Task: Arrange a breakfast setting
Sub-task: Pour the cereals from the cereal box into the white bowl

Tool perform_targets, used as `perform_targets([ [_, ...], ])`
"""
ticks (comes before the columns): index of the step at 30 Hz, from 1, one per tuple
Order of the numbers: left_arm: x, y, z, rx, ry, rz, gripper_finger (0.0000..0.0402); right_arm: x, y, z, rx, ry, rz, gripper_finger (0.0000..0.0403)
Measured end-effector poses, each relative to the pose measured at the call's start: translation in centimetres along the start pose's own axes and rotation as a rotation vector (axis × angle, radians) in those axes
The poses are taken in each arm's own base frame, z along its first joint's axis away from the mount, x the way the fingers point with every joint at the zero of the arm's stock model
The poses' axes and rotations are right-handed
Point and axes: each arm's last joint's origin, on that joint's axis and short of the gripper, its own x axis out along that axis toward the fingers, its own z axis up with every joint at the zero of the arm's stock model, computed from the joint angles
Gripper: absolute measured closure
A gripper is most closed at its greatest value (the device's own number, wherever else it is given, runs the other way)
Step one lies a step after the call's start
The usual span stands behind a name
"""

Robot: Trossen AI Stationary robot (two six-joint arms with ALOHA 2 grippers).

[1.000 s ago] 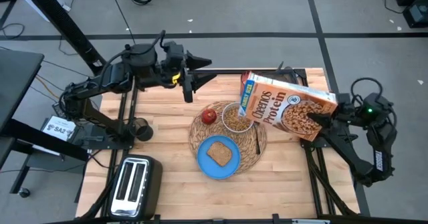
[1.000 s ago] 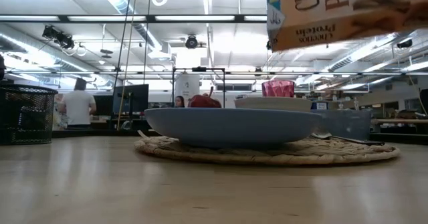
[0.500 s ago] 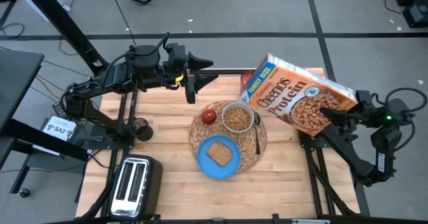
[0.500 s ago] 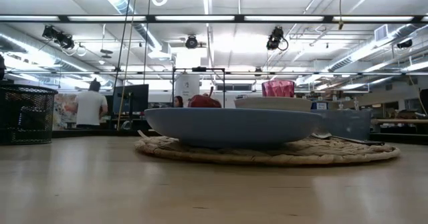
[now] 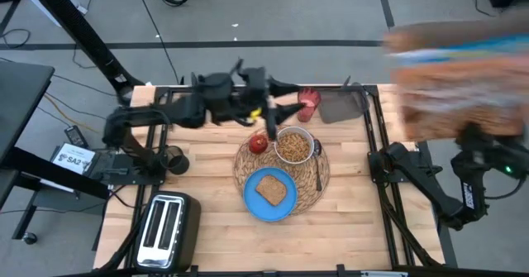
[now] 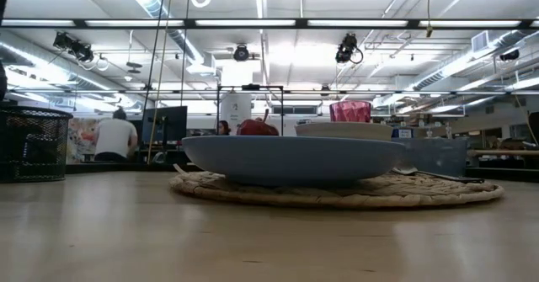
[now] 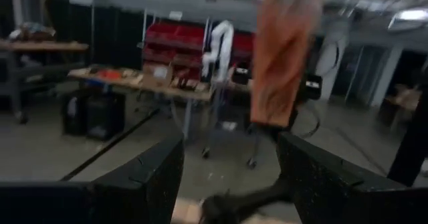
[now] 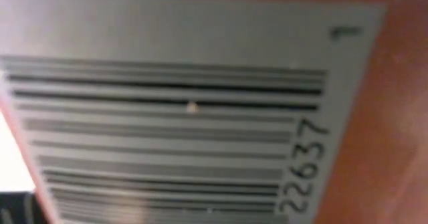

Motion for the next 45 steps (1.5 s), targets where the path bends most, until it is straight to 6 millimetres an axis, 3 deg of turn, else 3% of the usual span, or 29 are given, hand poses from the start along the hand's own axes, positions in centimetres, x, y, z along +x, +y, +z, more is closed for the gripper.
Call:
perform_targets([
  [3,2.3,-0.6,-1.8,-0.025,-0.065,-0.028,0.0159,0.4,0.9,1.7,-0.017,-0.217,0.127,0.0163],
  [6,4.0,-0.8,-3.4,-0.057,-0.117,-0.044,0.0157,0.6,0.9,2.1,0.023,-0.279,0.166,0.0164],
  [12,5.5,-1.7,-5.0,-0.114,-0.204,-0.116,0.0118,1.1,0.0,1.1,0.078,-0.190,0.094,0.0167],
  [16,5.6,-2.9,-5.2,-0.041,-0.270,-0.148,0.0090,1.2,-0.7,0.0,0.095,-0.111,0.060,0.0167],
  [21,5.8,-3.3,-5.4,-0.063,-0.303,-0.162,0.0086,1.0,-2.4,-2.4,0.162,-0.037,0.002,0.0167],
  [26,6.9,-3.1,-7.3,-0.089,-0.275,-0.155,0.0085,0.6,-4.0,-4.4,0.232,-0.001,-0.021,0.0168],
  [35,8.9,0.0,-9.6,-0.164,-0.272,-0.119,0.0085,1.1,-7.0,-7.5,0.309,0.100,-0.044,0.0169],
  [45,9.5,2.5,-9.4,-0.158,-0.338,-0.120,0.0085,3.8,-10.7,-10.3,0.356,0.116,0.017,0.0170],
])
